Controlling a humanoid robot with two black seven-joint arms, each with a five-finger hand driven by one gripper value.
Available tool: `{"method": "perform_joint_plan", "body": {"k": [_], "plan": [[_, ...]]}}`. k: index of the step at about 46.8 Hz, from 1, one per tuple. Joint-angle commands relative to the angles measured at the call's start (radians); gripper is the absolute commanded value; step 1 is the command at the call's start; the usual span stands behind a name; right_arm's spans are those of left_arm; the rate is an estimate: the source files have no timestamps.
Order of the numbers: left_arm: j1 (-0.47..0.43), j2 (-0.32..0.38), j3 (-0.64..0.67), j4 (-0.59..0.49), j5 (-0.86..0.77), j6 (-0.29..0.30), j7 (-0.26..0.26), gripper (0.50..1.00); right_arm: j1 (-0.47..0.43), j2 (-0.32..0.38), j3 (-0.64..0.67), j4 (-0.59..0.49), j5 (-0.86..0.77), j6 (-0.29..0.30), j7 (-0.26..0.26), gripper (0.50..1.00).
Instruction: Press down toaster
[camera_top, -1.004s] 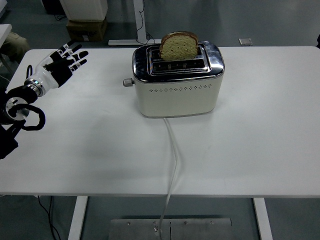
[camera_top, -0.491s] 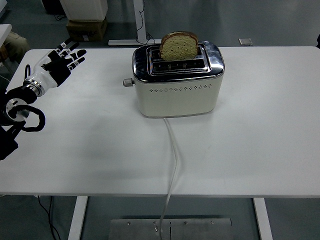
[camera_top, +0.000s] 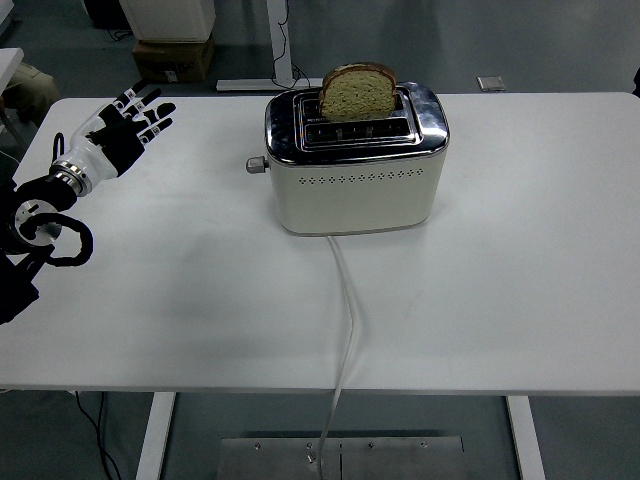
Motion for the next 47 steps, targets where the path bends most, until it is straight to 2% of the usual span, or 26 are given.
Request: {"method": "perform_joint_plan", "body": {"k": [1, 47], "plan": [[0.000, -0.001, 0.000, 0.000, 0.000, 0.000, -0.001, 1.000, 0.000, 0.000, 0.000, 0.000, 0.000, 0.000, 0.000, 1.000], [0.005, -0.021, 0.000, -0.001, 0.002, 0.000, -0.002, 1.000, 0.000, 0.000, 0.000, 0.000, 0.000, 0.000, 0.000, 1.000]]}}
